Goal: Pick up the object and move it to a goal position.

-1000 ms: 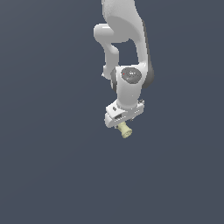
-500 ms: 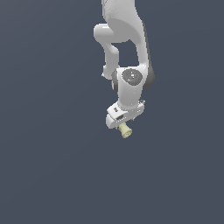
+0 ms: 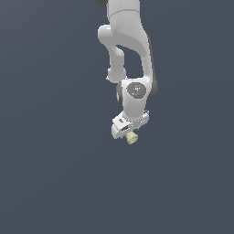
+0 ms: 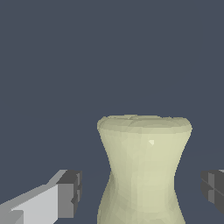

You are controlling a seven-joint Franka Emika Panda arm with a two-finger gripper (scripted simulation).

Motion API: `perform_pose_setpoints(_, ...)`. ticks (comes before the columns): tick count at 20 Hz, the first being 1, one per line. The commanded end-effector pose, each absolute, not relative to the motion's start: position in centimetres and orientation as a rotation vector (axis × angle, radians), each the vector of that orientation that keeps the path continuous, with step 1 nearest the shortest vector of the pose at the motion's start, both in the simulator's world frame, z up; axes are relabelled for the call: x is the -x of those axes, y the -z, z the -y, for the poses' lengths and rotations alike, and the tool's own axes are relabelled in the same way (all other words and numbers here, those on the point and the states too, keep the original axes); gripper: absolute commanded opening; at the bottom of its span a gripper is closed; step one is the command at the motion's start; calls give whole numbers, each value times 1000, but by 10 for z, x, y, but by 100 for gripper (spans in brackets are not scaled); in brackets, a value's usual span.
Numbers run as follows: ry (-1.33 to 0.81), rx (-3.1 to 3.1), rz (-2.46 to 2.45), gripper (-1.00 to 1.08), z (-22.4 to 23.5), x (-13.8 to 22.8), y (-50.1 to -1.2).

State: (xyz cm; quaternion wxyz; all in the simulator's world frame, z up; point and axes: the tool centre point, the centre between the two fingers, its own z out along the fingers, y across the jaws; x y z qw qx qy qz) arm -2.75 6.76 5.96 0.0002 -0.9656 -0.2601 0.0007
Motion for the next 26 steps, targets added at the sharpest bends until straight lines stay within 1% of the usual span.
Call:
perform_pose_setpoints(1, 0, 3033, 818, 100, -68, 27, -54)
perform_pose_setpoints(3, 0, 3033, 818, 100, -68, 26, -53)
perform_pose_setpoints(4, 0, 3033, 818, -100, -68, 26, -53)
perform_pose_setpoints(17, 20, 3031, 827, -100, -70, 22, -57)
perform_pose_setpoints(21, 107, 3020, 861, -100, -79, 4, -71)
perform_pose_setpoints(26, 316, 2981, 940, -100, -100, -35, -111)
